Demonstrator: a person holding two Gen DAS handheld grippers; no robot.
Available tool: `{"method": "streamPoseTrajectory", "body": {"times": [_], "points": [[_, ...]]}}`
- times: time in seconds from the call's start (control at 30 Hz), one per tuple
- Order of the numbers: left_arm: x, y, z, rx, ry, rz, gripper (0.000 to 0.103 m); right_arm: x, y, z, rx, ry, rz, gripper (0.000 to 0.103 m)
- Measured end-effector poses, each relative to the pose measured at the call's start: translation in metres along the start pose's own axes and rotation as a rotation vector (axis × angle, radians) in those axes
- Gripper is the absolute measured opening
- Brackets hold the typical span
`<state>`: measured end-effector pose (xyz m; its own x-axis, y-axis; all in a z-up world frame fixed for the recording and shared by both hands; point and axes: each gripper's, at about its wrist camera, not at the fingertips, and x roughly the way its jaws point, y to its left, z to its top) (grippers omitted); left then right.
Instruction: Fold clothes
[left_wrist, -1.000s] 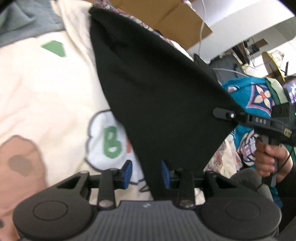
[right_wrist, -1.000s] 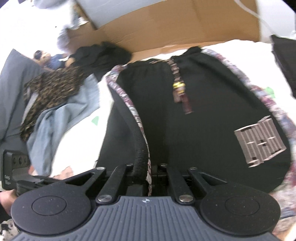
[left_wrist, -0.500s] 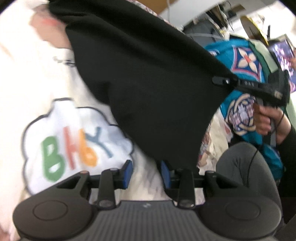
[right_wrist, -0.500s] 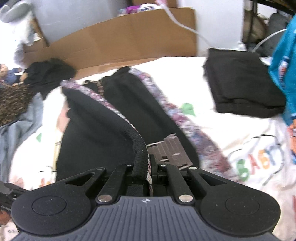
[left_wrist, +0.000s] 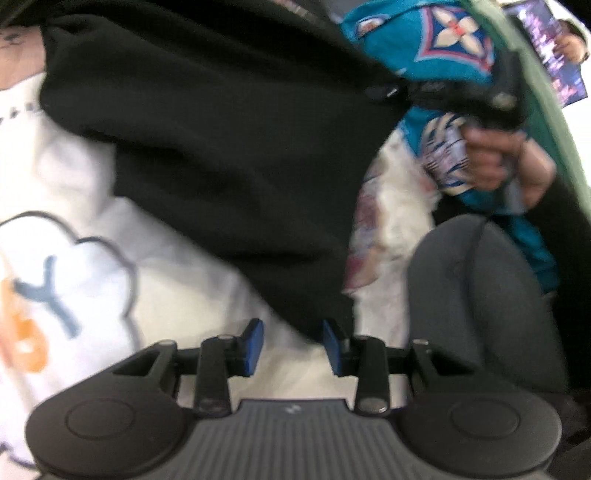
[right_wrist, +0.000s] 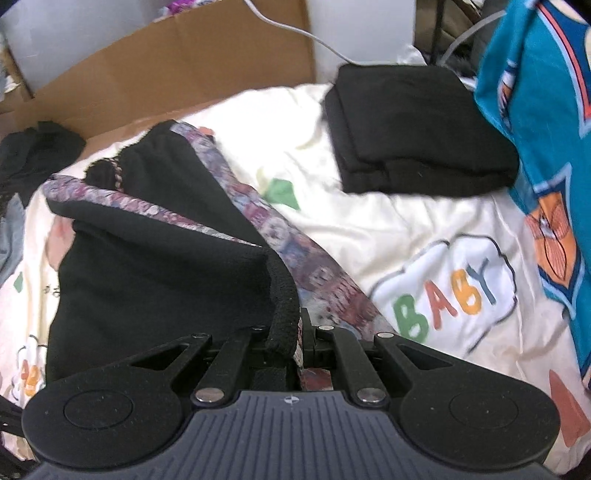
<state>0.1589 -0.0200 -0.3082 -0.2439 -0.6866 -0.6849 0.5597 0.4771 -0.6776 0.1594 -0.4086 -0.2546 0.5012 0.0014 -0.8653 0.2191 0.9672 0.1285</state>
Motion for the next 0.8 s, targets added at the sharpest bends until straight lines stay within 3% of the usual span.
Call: {"method": "streamPoseTrajectory", "body": {"times": [0.17, 0.23, 0.3, 0.33, 0.53, 0.8], "points": [[0.011, -0.001, 0.006, -0.002, 0.024, -0.012, 0.050, 0.015, -0.022, -0.011, 0.077, 0.046, -0.018, 0.002], [0.016, -0.003, 0.008, -0.001, 0.030, -0.033, 0.034, 0.018, -0.028, -0.015, 0.098, 0.052, -0.011, 0.002], [0.018, -0.004, 0.007, -0.001, 0.031, -0.047, 0.009, 0.020, -0.034, -0.018, 0.121, 0.058, 0.000, 0.002], [0.016, -0.004, 0.007, 0.001, 0.020, -0.055, 0.006, 0.021, -0.036, -0.018, 0.129, 0.061, 0.004, 0.002], [0.004, -0.016, 0.002, 0.060, -0.007, -0.102, 0.004, 0.020, -0.046, -0.009, 0.147, 0.063, 0.020, 0.002], [0.048, -0.020, 0.000, 0.030, 0.039, -0.083, 0.003, 0.037, -0.066, -0.016, 0.212, 0.111, -0.048, 0.002]]}}
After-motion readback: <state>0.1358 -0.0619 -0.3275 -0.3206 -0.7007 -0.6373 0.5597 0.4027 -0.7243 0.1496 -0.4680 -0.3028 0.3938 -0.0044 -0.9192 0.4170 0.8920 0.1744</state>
